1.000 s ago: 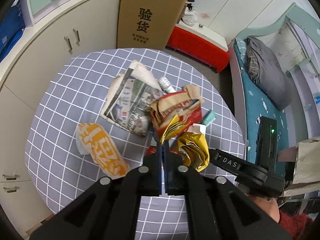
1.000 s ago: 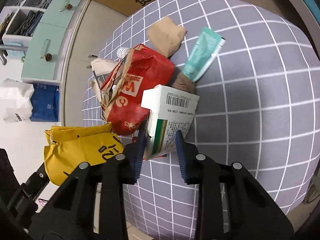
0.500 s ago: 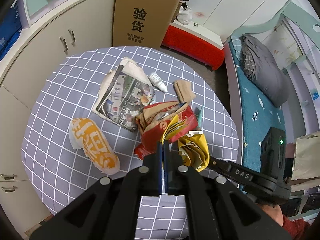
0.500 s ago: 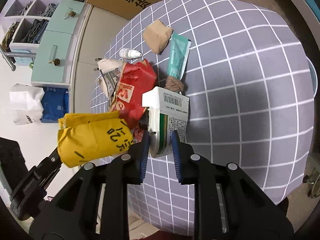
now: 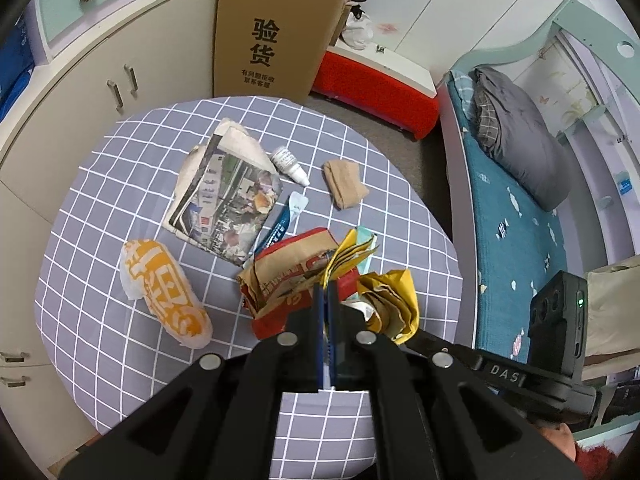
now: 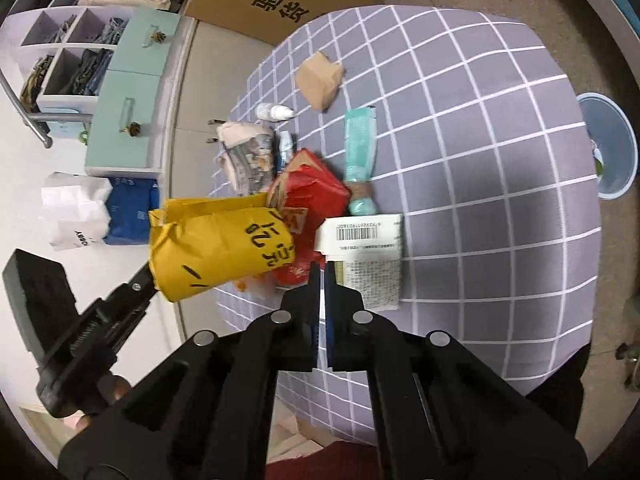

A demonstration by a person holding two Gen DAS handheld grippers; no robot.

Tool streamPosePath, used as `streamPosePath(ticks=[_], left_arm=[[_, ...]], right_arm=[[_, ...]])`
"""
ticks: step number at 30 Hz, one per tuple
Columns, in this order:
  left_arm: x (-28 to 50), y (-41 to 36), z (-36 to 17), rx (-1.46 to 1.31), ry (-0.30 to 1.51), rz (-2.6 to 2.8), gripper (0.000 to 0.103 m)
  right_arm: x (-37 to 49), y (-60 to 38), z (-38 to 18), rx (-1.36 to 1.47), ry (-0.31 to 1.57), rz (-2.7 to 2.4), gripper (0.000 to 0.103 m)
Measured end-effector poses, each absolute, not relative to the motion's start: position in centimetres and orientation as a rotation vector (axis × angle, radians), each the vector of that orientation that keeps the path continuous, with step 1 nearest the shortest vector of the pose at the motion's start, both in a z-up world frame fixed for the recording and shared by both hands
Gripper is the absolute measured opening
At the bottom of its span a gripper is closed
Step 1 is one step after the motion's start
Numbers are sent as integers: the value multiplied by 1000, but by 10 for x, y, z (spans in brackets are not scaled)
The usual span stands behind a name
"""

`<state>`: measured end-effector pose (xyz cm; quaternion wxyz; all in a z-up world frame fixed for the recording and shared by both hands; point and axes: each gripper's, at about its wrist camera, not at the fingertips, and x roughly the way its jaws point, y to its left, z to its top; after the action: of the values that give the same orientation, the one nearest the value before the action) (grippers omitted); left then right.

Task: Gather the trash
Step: 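Lift the yellow bag and white box and carry both toward the wastebasket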

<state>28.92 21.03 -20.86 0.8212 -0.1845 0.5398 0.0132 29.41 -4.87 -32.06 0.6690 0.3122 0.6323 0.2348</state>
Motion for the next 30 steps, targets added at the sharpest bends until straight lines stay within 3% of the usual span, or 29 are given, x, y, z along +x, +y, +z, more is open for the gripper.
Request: streamPosePath(ticks=[9, 10, 11, 12, 13, 25, 30], left_arm=[[274, 227, -226, -471, 1172, 148, 1], [272, 229, -227, -482, 1171, 158, 1], [271, 230, -228, -492, 1171, 165, 1], [270, 231, -229, -494, 1170, 175, 1], [268, 232, -229, -491, 1168, 182, 1], [258, 225, -233, -423, 1201, 150, 1], [259, 217, -234, -412, 1204, 120, 1]], right_arm=[[300, -37, -325, 491, 1417, 516, 4], [300, -32, -327, 474, 1421, 523, 13], [300, -28, -329, 456, 1424, 522, 36], [300, -26, -329, 442, 1420, 518, 50], [300, -22, -329, 423, 1407, 514, 57], [302, 10, -367, 315, 1471, 420, 60], [303, 0, -370, 373, 1490, 450, 52]])
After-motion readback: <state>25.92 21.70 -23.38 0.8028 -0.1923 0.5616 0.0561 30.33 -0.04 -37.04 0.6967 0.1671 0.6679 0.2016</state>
